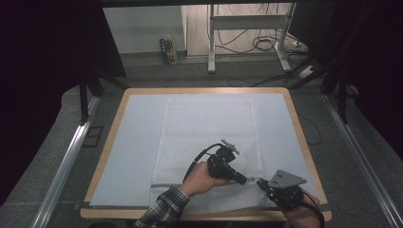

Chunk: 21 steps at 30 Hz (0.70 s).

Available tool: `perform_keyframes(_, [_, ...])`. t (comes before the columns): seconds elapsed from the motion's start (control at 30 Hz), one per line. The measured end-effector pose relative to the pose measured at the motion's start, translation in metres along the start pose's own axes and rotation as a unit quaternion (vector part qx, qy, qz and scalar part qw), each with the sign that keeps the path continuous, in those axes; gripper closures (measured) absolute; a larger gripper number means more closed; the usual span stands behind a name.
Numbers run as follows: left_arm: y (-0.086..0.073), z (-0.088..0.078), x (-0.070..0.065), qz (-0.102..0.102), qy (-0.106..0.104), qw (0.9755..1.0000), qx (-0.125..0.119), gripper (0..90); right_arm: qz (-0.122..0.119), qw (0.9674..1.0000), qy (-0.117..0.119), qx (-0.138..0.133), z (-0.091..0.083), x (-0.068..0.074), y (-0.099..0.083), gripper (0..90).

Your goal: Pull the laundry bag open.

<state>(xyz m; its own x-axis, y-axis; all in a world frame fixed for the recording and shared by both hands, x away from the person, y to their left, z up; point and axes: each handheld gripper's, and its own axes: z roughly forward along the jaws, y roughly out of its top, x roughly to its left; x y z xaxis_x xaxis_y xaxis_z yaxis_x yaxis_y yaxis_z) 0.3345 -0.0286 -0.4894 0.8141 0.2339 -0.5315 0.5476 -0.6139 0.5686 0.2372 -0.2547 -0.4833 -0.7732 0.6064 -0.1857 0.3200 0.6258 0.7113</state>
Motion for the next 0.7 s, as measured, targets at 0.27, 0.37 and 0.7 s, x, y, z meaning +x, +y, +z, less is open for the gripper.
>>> perform_keyframes(0.27, [-0.003, -0.005, -0.001, 0.023, 0.000, 0.9997, -0.002, 87.2, 0.048, 0.9987, 0.015, 0.004, 0.005, -0.012, -0.004, 46.4])
perform_keyframes(0.37, [-0.004, -0.007, -0.001, 0.028, -0.003, 0.9996, -0.005, 87.2, 0.087, 0.9947, 0.054, 0.002, 0.011, -0.022, -0.008, 39.6])
perform_keyframes(0.7, [-0.005, -0.009, -0.001, 0.042, -0.001, 0.9991, -0.006, 87.2, 0.140, 0.9819, 0.126, -0.024, 0.017, -0.038, -0.004, 68.9])
